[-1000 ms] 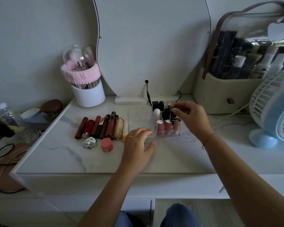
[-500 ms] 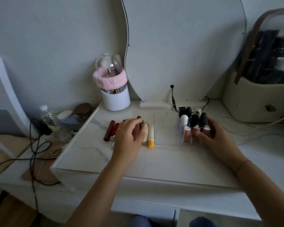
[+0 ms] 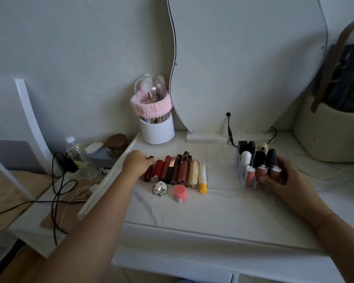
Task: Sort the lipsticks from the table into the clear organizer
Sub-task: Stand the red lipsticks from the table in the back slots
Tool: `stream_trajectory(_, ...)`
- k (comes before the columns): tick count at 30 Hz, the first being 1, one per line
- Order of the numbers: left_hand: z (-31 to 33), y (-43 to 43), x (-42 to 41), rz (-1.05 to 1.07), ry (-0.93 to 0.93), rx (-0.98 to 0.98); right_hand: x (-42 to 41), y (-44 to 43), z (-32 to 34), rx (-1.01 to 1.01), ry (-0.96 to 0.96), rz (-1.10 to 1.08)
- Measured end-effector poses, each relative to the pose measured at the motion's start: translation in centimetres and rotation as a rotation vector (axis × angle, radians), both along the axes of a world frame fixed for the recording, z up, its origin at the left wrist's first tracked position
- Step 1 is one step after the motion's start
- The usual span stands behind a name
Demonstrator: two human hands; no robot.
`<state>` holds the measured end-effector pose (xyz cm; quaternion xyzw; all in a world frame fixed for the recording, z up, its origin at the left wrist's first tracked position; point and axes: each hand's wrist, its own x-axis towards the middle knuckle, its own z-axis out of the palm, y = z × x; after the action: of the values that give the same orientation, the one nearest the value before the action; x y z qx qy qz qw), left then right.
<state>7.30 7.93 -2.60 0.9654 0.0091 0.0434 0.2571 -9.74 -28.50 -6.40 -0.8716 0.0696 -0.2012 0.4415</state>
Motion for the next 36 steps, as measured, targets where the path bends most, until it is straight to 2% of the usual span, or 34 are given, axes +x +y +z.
stream_trajectory(3,0.5,-0.2,0.5,0.034,0.028,0.023,-0.1,0.0,0.0,0.004,-0.003,0.001)
stream_trajectory(6,0.8,0.0,1.0,0.036,-0.011,-0.042,-0.1,0.1,0.0,-0.008,-0.007,-0.009)
stream_trajectory(8,1.5,0.1,1.4,0.025,-0.079,-0.171,-0.1,0.1,0.1,-0.009,-0.009,-0.012)
stream_trajectory(11,3.3,-0.4,1.4,-0.011,-0.118,-0.472,-0.1,0.1,0.2,0.004,-0.014,-0.008)
stream_trajectory(14,5.8,-2.3,0.4,-0.132,-0.134,-0.677,-0.1,0.2,0.3,0.014,-0.012,-0.004)
stream_trajectory(19,7.6,-7.9,-2.6,-0.427,-0.079,-0.805,-0.2,0.2,0.3,0.023,-0.025,-0.006)
stream_trajectory(25,5.5,-12.1,-3.9,-0.516,-0.094,-0.767,-0.2,0.2,0.4,0.07,-0.024,0.014)
stream_trajectory(30,2.8,-12.7,-3.8,-0.483,-0.085,-0.628,-0.3,0.3,0.4,0.043,-0.035,-0.008)
stream_trajectory(36,1.9,-12.8,-3.3,-0.475,-0.094,-0.617,-0.2,0.3,0.3,0.052,-0.022,-0.005)
